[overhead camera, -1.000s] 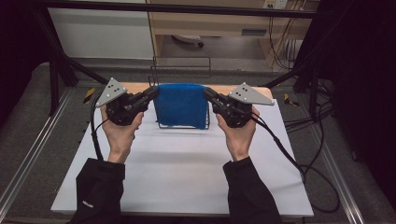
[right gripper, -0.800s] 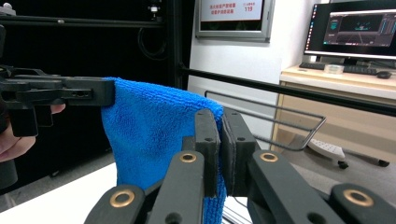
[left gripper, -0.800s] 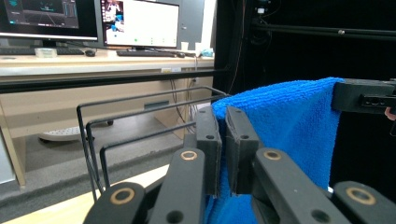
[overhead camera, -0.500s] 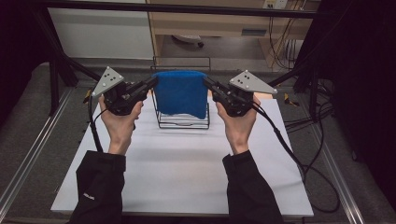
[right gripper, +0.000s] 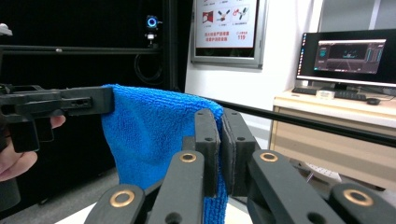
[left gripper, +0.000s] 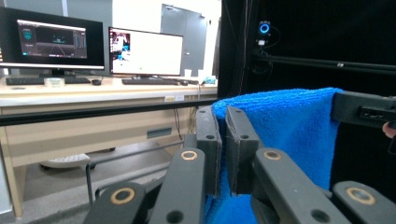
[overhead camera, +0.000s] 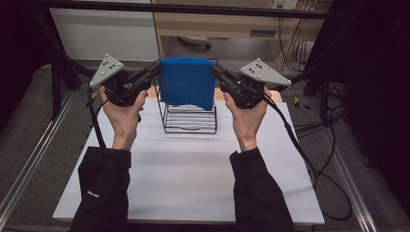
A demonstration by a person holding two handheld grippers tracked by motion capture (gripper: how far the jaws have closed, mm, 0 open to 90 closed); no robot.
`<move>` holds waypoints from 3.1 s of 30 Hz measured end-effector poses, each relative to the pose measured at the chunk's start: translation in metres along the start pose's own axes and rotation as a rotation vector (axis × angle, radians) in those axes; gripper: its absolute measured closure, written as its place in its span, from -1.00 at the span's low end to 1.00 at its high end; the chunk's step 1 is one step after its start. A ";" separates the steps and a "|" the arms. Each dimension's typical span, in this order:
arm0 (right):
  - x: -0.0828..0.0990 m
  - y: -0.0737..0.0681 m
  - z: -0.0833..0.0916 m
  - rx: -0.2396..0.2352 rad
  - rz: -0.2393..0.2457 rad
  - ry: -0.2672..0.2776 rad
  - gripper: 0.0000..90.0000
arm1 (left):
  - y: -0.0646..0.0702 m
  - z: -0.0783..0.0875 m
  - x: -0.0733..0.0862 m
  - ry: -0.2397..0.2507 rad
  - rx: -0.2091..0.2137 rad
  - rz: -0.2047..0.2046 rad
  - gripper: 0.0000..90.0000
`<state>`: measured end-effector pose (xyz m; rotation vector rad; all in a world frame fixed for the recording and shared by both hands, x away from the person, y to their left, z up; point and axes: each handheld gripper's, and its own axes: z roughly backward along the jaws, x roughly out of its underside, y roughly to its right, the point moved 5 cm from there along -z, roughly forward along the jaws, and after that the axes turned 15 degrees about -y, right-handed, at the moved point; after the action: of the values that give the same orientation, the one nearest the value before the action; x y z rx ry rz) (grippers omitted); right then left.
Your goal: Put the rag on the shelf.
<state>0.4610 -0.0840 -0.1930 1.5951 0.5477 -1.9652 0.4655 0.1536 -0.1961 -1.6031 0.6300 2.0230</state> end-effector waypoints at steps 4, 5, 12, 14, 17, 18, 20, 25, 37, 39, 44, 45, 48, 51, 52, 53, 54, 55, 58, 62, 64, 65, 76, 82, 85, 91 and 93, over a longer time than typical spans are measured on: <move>-0.007 0.003 -0.001 0.003 -0.002 0.010 0.92 | -0.001 0.000 -0.010 0.010 -0.005 -0.005 0.89; -0.010 0.003 -0.001 0.003 -0.005 0.013 0.92 | -0.001 -0.001 -0.013 0.011 -0.004 -0.004 0.89; -0.023 0.008 -0.004 0.012 -0.006 0.034 0.92 | -0.004 -0.004 -0.028 0.023 -0.023 -0.015 0.89; -0.026 0.010 -0.006 0.015 -0.003 0.036 0.92 | -0.006 -0.006 -0.031 0.028 -0.022 -0.010 0.89; -0.031 0.012 -0.009 0.025 0.006 0.034 0.92 | -0.009 -0.009 -0.034 0.032 -0.022 0.002 0.89; -0.033 0.012 -0.009 0.027 0.010 0.035 0.92 | -0.010 -0.010 -0.036 0.033 -0.024 0.003 0.89; -0.036 0.014 -0.011 0.033 0.009 0.037 0.92 | -0.011 -0.013 -0.038 0.031 -0.028 0.000 0.89; -0.042 0.019 -0.015 0.040 0.000 0.046 0.92 | -0.014 -0.018 -0.045 0.039 -0.043 0.003 0.89; -0.051 0.032 -0.032 0.045 -0.002 0.056 0.92 | -0.026 -0.034 -0.056 0.035 -0.070 0.020 0.89; -0.052 0.034 -0.035 0.050 -0.001 0.054 0.92 | -0.028 -0.037 -0.058 0.035 -0.076 0.026 0.89; -0.053 0.042 -0.043 0.058 -0.010 0.050 0.92 | -0.030 -0.043 -0.058 0.029 -0.083 0.025 0.89; -0.053 0.043 -0.044 0.059 -0.015 0.051 0.92 | -0.031 -0.044 -0.058 0.027 -0.087 0.020 0.89; -0.054 0.047 -0.048 0.065 -0.014 0.049 0.92 | -0.032 -0.047 -0.057 0.026 -0.088 0.024 0.89; -0.054 0.051 -0.052 0.072 -0.007 0.040 0.92 | -0.034 -0.051 -0.056 0.027 -0.091 0.023 0.89; -0.054 0.052 -0.053 0.075 -0.005 0.037 0.92 | -0.035 -0.053 -0.055 0.026 -0.090 0.023 0.89; -0.055 0.053 -0.053 0.078 -0.003 0.039 0.92 | -0.035 -0.054 -0.055 0.028 -0.093 0.021 0.89; -0.055 0.054 -0.054 0.081 0.001 0.037 0.92 | -0.036 -0.055 -0.055 0.030 -0.094 0.023 0.89; -0.055 0.055 -0.055 0.083 -0.002 0.034 0.92 | -0.036 -0.057 -0.056 0.030 -0.095 0.022 0.89; -0.056 0.057 -0.059 0.081 -0.003 0.032 0.92 | -0.039 -0.060 -0.055 0.030 -0.103 0.019 0.89; -0.053 0.060 -0.065 0.079 -0.002 0.020 0.92 | -0.044 -0.064 -0.051 0.022 -0.111 0.012 0.89; -0.050 0.060 -0.068 0.074 -0.001 0.013 0.92 | -0.047 -0.066 -0.048 0.019 -0.111 0.014 0.89; -0.048 0.061 -0.070 0.076 0.000 0.008 0.92 | -0.048 -0.067 -0.046 0.013 -0.114 0.011 0.89; -0.025 0.060 -0.078 0.048 -0.008 -0.034 0.92 | -0.053 -0.067 -0.025 -0.022 -0.098 0.000 0.89; -0.012 0.055 -0.077 0.039 -0.003 -0.062 0.92 | -0.053 -0.063 -0.009 -0.040 -0.080 0.002 0.89; -0.009 0.053 -0.075 0.031 0.005 -0.071 0.92 | -0.053 -0.062 -0.003 -0.047 -0.070 0.002 0.89; -0.003 0.047 -0.071 0.022 0.026 -0.099 0.92 | -0.052 -0.058 0.005 -0.061 -0.063 -0.006 0.89; -0.001 0.047 -0.070 0.017 0.017 -0.107 0.92 | -0.050 -0.056 0.007 -0.069 -0.059 -0.014 0.89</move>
<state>0.5439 -0.0762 -0.2056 1.4896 0.4744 -2.0334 0.5381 0.1584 -0.2179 -1.5590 0.5368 2.0950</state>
